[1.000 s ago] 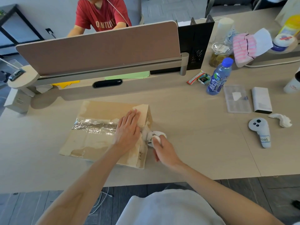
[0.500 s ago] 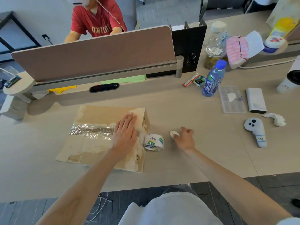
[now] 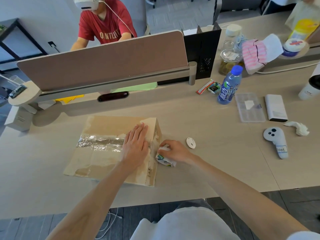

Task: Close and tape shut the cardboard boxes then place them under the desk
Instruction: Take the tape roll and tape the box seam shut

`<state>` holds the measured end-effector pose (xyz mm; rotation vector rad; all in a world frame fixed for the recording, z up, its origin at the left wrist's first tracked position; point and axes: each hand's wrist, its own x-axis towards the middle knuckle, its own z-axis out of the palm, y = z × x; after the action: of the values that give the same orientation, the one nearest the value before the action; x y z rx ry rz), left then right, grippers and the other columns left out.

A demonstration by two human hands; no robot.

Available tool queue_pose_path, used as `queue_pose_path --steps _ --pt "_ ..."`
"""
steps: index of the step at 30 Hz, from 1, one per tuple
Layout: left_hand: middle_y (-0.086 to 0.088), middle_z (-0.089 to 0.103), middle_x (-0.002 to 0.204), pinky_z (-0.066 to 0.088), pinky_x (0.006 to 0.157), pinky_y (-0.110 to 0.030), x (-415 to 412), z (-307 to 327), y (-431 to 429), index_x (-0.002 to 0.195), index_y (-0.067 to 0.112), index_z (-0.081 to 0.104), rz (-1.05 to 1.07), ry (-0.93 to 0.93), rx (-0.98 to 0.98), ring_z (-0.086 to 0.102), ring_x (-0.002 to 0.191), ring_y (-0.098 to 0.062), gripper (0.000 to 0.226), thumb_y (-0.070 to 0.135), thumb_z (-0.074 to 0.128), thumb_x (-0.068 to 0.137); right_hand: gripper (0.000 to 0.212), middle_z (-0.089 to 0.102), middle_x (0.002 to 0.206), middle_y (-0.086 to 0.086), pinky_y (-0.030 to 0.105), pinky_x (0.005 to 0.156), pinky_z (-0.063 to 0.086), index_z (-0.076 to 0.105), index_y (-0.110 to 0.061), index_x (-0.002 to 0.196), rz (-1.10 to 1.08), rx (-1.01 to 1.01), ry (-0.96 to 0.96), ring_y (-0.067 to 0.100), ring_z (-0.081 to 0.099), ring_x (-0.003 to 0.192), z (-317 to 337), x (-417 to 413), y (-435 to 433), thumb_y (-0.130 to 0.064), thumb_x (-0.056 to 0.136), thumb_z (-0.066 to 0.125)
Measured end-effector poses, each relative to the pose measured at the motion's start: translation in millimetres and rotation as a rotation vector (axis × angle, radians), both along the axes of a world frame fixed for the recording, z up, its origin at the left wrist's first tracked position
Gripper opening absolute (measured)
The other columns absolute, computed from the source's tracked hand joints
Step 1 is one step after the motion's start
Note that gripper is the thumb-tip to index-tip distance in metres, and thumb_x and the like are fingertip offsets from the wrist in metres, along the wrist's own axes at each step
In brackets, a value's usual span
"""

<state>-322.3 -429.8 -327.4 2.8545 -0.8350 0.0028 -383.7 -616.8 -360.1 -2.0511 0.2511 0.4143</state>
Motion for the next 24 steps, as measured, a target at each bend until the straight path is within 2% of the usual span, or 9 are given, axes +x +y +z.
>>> queue_pose_path --steps 4,7,10,14,18,21,24 --pt "-0.003 0.033 0.155 0.019 0.119 -0.04 0 1 -1 0.149 0.014 0.032 -0.001 -0.002 -0.001 0.025 0.144 -0.02 0.059 0.028 0.023 0.093 0.016 0.068 0.106 -0.009 0.036 0.092 0.051 0.068 -0.029 0.101 -0.039 0.13 -0.017 0.014 0.063 0.101 -9 2 3 -0.032 0.085 0.068" --pt "-0.003 0.031 0.155 0.018 0.119 -0.039 -1 1 -1 0.15 0.015 0.031 0.001 0.0 -0.005 0.023 0.145 -0.02 0.059 0.029 0.022 0.093 0.007 0.067 0.094 -0.014 0.035 0.091 0.052 0.069 -0.031 0.087 -0.087 0.202 -0.004 0.011 0.063 0.096 -13 3 5 -0.025 0.083 0.069" --pt "-0.003 0.031 0.156 0.017 0.119 -0.04 -1 1 0 0.15 0.015 0.031 0.004 0.007 -0.009 0.022 0.145 -0.019 0.059 0.03 0.021 0.094 0.006 0.066 0.085 -0.014 0.031 0.085 0.053 0.069 -0.025 0.084 -0.141 0.26 -0.006 0.007 0.062 0.086 -13 6 6 -0.019 0.084 0.07" --pt "-0.002 0.033 0.155 0.018 0.119 -0.04 -1 4 -2 0.149 0.015 0.033 0.017 0.018 -0.028 0.024 0.145 -0.02 0.059 0.03 0.022 0.093 0.007 0.066 0.079 -0.008 0.022 0.074 0.048 0.068 -0.018 0.081 -0.148 0.225 0.034 0.006 0.06 0.077 -21 -7 8 -0.019 0.087 0.065" --pt "-0.002 0.034 0.154 0.017 0.118 -0.038 -1 3 -2 0.148 0.015 0.035 0.018 -0.001 -0.029 0.026 0.144 -0.02 0.057 0.029 0.025 0.093 0.015 0.067 0.081 -0.006 0.018 0.074 0.046 0.064 -0.022 0.074 -0.216 0.18 0.045 0.007 0.06 0.079 -31 -22 -2 -0.014 0.087 0.062" --pt "-0.003 0.038 0.152 0.02 0.117 -0.039 0 1 -3 0.145 0.014 0.039 0.021 -0.011 -0.052 0.03 0.142 -0.02 0.056 0.026 0.031 0.092 0.011 0.067 0.082 -0.007 0.018 0.076 0.047 0.066 -0.019 0.078 -0.261 0.197 0.039 0.005 0.061 0.081 -24 -20 -14 -0.014 0.087 0.063" --pt "-0.004 0.046 0.142 0.028 0.111 -0.042 3 3 -10 0.135 0.013 0.048 0.067 -0.025 -0.116 0.039 0.132 -0.023 0.05 0.024 0.038 0.087 0.005 0.069 0.087 -0.006 0.01 0.073 0.046 0.069 -0.011 0.085 -0.333 0.253 -0.015 0.003 0.062 0.081 -10 -18 -23 -0.013 0.087 0.065"
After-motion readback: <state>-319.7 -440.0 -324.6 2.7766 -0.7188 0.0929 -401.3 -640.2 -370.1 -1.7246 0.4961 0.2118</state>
